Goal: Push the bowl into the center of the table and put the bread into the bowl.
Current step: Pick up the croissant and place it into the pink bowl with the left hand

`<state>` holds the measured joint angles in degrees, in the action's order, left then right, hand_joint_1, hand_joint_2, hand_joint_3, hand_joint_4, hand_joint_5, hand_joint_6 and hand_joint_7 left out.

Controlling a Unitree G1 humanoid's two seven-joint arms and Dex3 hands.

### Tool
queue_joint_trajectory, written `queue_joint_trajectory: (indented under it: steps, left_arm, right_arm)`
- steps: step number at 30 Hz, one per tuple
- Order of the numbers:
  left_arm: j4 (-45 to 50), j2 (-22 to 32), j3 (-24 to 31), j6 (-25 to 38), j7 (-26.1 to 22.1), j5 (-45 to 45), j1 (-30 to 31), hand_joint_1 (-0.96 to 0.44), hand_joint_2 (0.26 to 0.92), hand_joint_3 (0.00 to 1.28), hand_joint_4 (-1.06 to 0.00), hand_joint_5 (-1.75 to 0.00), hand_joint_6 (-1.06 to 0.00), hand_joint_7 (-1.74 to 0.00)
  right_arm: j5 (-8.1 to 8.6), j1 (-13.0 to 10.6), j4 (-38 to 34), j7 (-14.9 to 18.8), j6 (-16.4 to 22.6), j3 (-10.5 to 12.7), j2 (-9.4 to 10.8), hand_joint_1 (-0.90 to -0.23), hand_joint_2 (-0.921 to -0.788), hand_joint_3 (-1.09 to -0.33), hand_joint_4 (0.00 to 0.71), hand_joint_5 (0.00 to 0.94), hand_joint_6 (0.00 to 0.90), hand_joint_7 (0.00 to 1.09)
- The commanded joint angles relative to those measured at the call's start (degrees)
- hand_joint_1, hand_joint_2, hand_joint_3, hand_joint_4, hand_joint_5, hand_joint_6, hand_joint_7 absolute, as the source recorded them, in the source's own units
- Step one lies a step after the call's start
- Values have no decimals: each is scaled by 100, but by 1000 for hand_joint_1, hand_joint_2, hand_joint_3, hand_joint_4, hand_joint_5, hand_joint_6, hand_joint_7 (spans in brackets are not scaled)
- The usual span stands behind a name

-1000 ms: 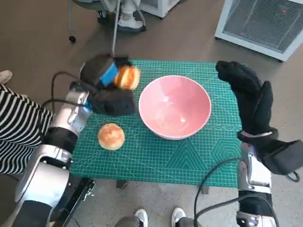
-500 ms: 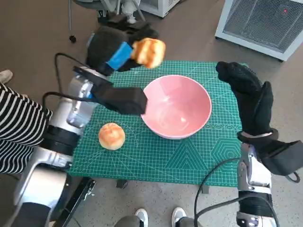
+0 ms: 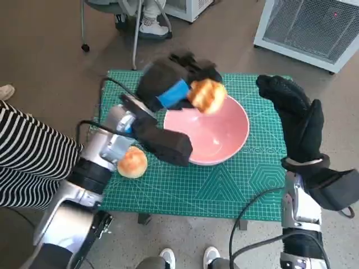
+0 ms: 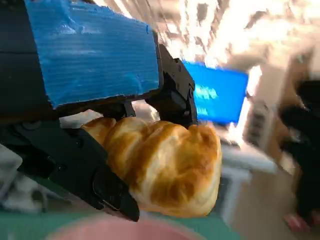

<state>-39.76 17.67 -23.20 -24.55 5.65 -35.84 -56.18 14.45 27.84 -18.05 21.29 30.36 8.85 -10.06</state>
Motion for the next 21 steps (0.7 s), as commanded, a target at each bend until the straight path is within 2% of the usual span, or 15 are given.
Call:
queue_joint_trajectory:
  steps: [1, 5, 6, 7, 8, 9, 10, 12, 13, 16, 21]
  left_arm:
    - [-598, -281, -50, -79, -591, 288, -199, -1, 920, 81, -698, -1118, -580, -1241]
    - [-1175, -513, 9, 36, -1172, 540, -356, -1, 921, 145, -613, -1200, -516, -1313]
    - [-1282, -550, 17, 70, -1272, 569, -389, -71, 921, 156, -573, -1113, -519, -1326]
    - [-1391, -587, 12, 143, -1386, 577, -425, -173, 921, 169, -545, -925, -525, -1344]
    - [-1469, -612, 11, 189, -1466, 582, -453, -147, 886, 144, -510, -727, -461, -1098]
    - [-1518, -625, 11, 210, -1512, 587, -472, -136, 878, 127, -508, -634, -454, -979]
    - [-1604, -656, 12, 291, -1646, 607, -501, -121, 872, 91, -522, -471, -456, -785]
    - [-1752, -714, 15, 448, -1938, 649, -550, -102, 859, 44, -419, -218, -365, -519]
    - [-1818, -729, -1, 490, -2061, 650, -571, -98, 856, 36, -399, -176, -352, -468]
    - [-1847, -704, -85, 547, -2209, 554, -581, -114, 827, 11, -248, -46, -280, -257]
    - [-1688, -561, -161, 436, -2194, 434, -507, -192, 795, 3, -153, -9, -264, -130]
  right_arm:
    - [-1, -179, -26, -40, -27, 22, 25, -796, -921, -741, 201, 0, 82, 494]
    - [-13, -201, 5, -63, -32, 22, 33, -800, -921, -739, 201, 0, 83, 494]
    - [-18, -206, 10, -69, -33, 20, 35, -801, -921, -739, 200, 0, 83, 494]
    - [-23, -212, 20, -78, -36, 19, 38, -802, -921, -739, 199, 0, 83, 494]
    - [-28, -217, 28, -86, -39, 18, 40, -803, -921, -739, 197, 0, 83, 494]
    - [-30, -219, 34, -91, -41, 16, 41, -803, -921, -739, 196, 0, 83, 494]
    - [-33, -226, 41, -98, -42, 15, 44, -803, -921, -740, 195, 0, 82, 494]
    - [-36, -238, 55, -114, -47, 12, 50, -804, -921, -740, 193, 0, 82, 494]
    - [-35, -243, 58, -121, -50, 13, 51, -804, -921, -740, 193, 0, 82, 494]
    - [-28, -255, 64, -133, -55, 14, 53, -804, -921, -740, 192, 0, 82, 494]
    - [-23, -266, 81, -152, -70, 9, 59, -804, -921, -739, 192, 0, 82, 494]
